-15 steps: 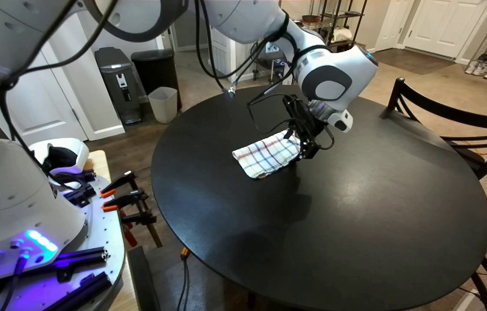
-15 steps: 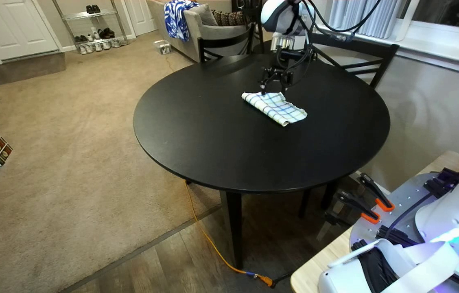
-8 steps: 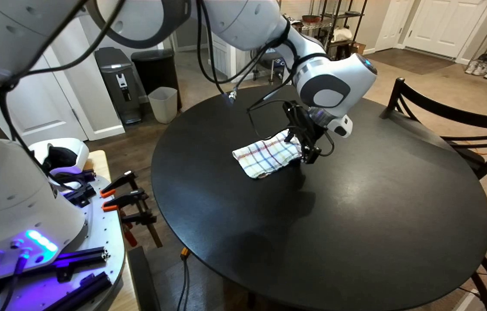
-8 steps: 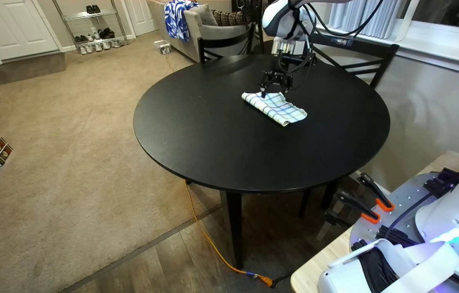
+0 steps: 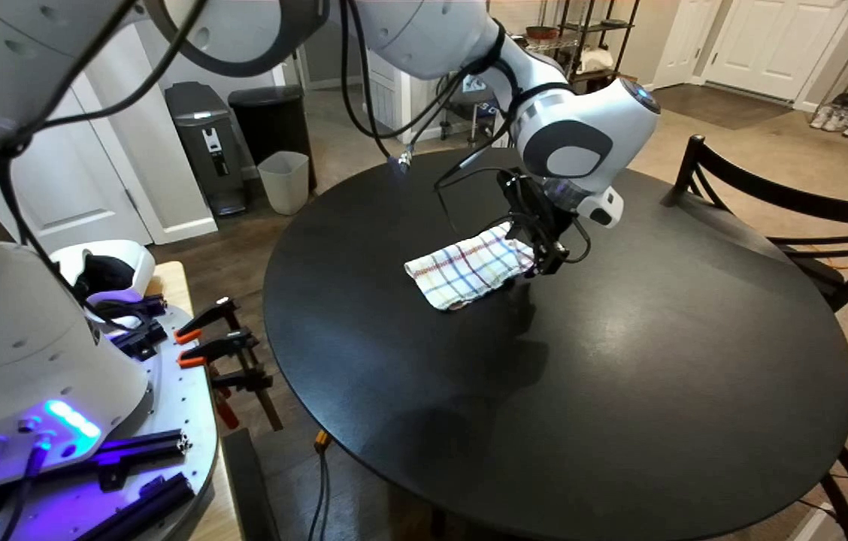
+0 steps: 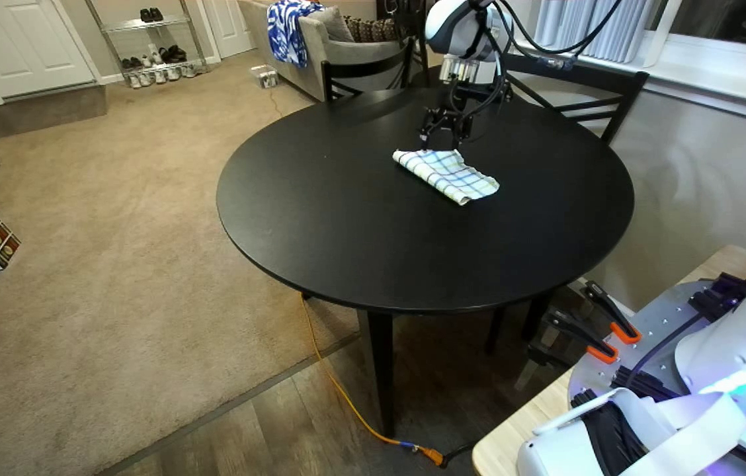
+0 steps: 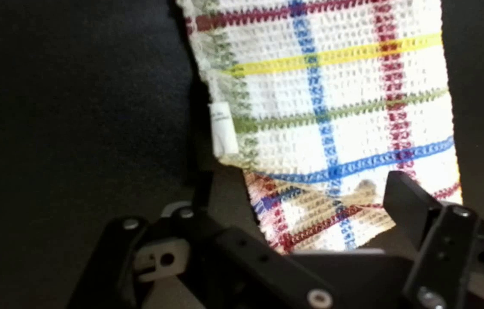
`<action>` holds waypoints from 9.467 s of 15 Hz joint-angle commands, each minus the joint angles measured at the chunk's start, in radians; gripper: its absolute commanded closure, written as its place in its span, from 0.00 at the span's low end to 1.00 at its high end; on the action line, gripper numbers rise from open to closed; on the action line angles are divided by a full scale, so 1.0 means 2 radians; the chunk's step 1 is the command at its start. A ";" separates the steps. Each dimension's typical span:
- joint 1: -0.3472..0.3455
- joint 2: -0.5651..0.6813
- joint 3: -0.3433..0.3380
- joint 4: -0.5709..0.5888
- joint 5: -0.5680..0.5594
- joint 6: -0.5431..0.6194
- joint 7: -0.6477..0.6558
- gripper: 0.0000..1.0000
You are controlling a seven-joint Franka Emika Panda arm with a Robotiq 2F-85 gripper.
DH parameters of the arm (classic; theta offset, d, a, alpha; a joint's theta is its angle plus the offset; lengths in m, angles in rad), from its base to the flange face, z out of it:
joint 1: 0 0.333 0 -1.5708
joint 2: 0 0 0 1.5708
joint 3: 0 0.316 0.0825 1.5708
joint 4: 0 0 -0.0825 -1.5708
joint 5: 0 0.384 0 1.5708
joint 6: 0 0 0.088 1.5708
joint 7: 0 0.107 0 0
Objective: Unfold the white towel.
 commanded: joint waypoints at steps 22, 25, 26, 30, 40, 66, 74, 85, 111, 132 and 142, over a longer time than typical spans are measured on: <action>0.010 -0.053 -0.020 -0.062 0.008 -0.024 0.033 0.00; 0.012 -0.060 -0.030 -0.074 0.004 -0.014 0.033 0.00; 0.012 -0.059 -0.032 -0.074 0.003 -0.014 0.033 0.00; 0.008 -0.039 -0.027 -0.049 0.011 -0.031 0.033 0.00; 0.001 -0.019 -0.014 -0.023 0.026 -0.052 0.029 0.00; 0.008 -0.034 -0.013 -0.031 0.022 -0.039 0.039 1.00; 0.055 -0.054 -0.036 -0.035 -0.015 -0.019 0.096 0.99; 0.097 -0.059 -0.035 -0.045 -0.021 -0.049 0.161 0.99; 0.133 -0.089 -0.008 -0.138 -0.024 0.077 0.165 0.99; 0.124 -0.204 0.015 -0.287 -0.055 0.105 -0.015 0.99; 0.136 -0.259 0.041 -0.387 -0.068 0.074 -0.086 0.99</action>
